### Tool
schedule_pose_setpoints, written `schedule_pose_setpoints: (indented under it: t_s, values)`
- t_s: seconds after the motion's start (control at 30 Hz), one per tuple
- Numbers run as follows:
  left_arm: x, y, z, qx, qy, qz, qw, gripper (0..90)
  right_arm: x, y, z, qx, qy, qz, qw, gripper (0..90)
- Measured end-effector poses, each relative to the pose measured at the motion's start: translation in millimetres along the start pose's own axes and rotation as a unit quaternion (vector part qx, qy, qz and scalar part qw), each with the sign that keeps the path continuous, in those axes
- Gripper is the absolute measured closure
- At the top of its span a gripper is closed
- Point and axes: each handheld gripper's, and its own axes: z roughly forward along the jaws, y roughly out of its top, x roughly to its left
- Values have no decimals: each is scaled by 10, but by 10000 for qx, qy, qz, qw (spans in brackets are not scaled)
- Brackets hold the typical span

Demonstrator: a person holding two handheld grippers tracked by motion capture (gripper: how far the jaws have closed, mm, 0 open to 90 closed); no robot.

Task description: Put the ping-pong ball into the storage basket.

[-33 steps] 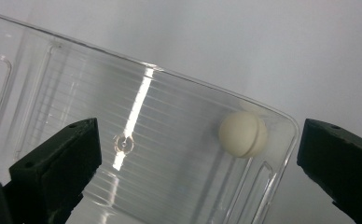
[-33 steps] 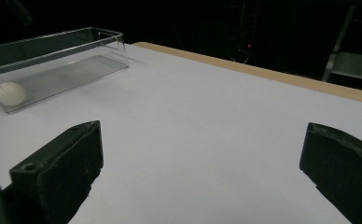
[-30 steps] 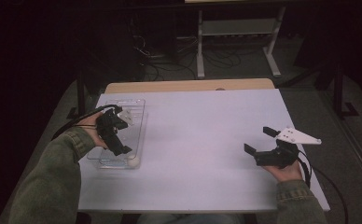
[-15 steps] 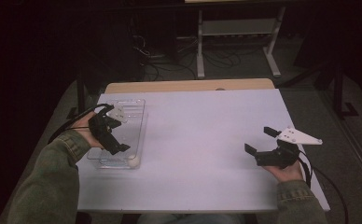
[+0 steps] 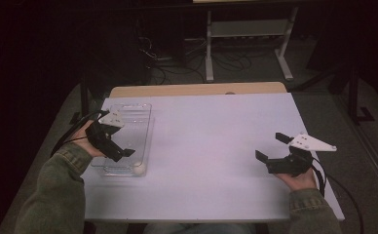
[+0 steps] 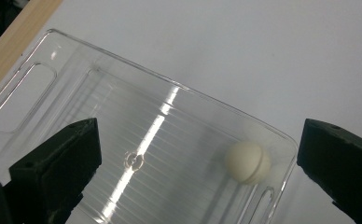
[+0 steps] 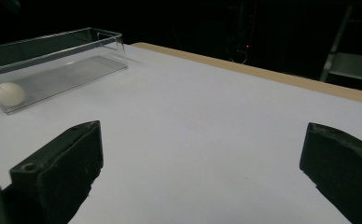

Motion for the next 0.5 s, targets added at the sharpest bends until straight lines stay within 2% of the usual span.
schedule_pose_setpoints:
  t_s: [0.23, 0.5]
  values:
    - [37, -156, -49, -402, 74, -348, 9986, 0, 2, 1, -1, -5, 0, -1, 10000, 0]
    - [-8, -244, -71, -643, 157, -457, 9968, 0, 2, 0, 0, 4, -2, -1, 10000, 0]
